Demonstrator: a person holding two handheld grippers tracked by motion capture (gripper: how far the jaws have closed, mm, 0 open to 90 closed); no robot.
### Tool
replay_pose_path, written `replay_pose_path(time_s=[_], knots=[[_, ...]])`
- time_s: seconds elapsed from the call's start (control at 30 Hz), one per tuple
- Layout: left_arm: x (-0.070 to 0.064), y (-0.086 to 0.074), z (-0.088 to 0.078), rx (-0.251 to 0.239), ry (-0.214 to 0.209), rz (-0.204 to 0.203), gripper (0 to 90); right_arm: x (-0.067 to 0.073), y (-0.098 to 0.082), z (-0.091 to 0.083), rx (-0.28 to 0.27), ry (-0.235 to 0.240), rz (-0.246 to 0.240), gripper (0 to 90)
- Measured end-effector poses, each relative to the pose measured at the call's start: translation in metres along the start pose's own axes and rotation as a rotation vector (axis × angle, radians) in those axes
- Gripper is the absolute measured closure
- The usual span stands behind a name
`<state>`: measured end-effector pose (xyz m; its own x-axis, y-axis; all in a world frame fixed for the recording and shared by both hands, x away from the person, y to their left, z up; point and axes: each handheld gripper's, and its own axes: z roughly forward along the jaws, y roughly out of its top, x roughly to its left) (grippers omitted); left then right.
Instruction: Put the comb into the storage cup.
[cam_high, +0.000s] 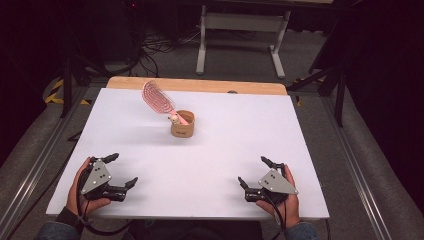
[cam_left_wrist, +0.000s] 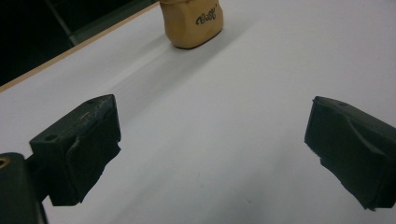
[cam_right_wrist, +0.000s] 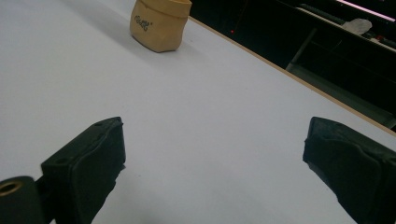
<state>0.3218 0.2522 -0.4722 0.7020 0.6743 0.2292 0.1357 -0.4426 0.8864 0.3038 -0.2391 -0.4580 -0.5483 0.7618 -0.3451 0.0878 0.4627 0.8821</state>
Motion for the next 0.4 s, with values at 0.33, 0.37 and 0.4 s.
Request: replay_pose_path(time_s=[0.33,0.37,0.4], knots=[[0.0017,-0.0003,0.0014,-0.001,-0.003,-0.009,4.5,-0.0017,-0.0014,0.0004,0.002,0.000,0.008,6.0],[0.0021,-0.0003,0.0018,0.002,-0.001,-0.010,4.4,-0.0016,-0.0015,0.0006,0.003,-0.001,0.007,6.0],[0.0024,-0.0003,0.0023,0.001,0.001,-0.012,4.4,-0.0018,-0.0015,0.0009,0.004,-0.002,0.007,6.0]])
